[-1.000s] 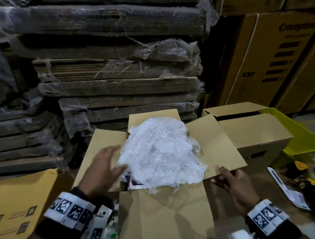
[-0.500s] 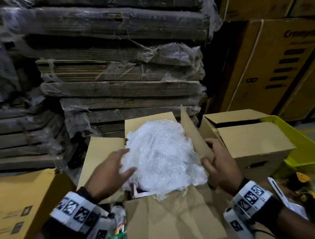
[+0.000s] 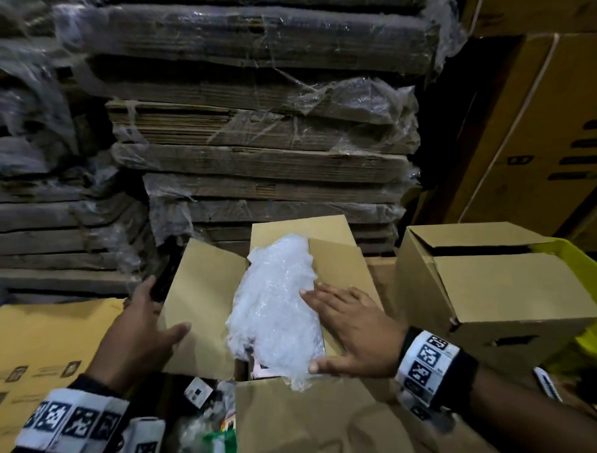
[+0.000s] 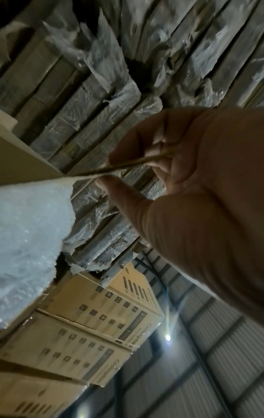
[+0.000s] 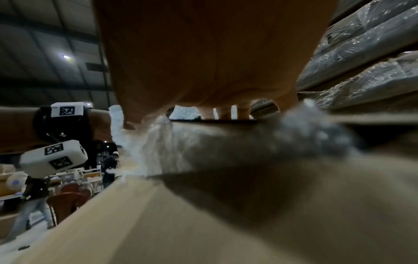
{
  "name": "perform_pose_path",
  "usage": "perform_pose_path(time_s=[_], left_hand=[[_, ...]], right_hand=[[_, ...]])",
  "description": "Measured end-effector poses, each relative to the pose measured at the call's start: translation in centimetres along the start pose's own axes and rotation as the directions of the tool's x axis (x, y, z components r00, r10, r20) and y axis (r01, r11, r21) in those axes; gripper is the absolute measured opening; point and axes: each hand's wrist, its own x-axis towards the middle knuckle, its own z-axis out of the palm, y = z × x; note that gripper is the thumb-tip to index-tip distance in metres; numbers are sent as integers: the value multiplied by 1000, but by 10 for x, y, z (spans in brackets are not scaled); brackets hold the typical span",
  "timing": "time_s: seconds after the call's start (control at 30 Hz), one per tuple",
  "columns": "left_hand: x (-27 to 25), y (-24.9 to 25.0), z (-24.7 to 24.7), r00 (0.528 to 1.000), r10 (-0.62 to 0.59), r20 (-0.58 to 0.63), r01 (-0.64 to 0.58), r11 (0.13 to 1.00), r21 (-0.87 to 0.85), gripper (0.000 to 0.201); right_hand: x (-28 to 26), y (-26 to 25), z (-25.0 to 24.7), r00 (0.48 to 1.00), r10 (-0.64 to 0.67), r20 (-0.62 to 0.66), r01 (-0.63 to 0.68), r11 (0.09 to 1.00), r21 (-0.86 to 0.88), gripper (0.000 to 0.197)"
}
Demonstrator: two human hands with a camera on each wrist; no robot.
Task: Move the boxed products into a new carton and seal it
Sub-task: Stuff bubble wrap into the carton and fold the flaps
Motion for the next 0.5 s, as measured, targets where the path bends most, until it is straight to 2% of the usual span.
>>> perform_pose_path(time_s=[0.1,0.2,0.27,0.33,0.4,0.5], left_hand=[[-5,27,-7,997,82,9,-78,975,-210,88],[-15,66,2,972,220,83,-182,928,-326,69],[-21,89,17,945,318,76,-297,932,-206,64],[-27,107,35,932,355,77,-353,935,-41,69],[-32,120,50,927,369,68,-374,923,86,71],[-33,125,63,924,383,27,-382,913,144,74]], right_hand=[[12,2,-5,999,10,-35,-11,999,-38,95],[20,0,-6,997,-61,-42,53,982,-181,72],[25,-4,-4,995,-87,-42,75,970,-230,60],[29,-6,-5,992,-99,-73,84,979,-186,55],[30,-2,-9,989,-52,-135,49,999,-22,60],[33,5,-20,976,52,-211,-10,981,195,70]])
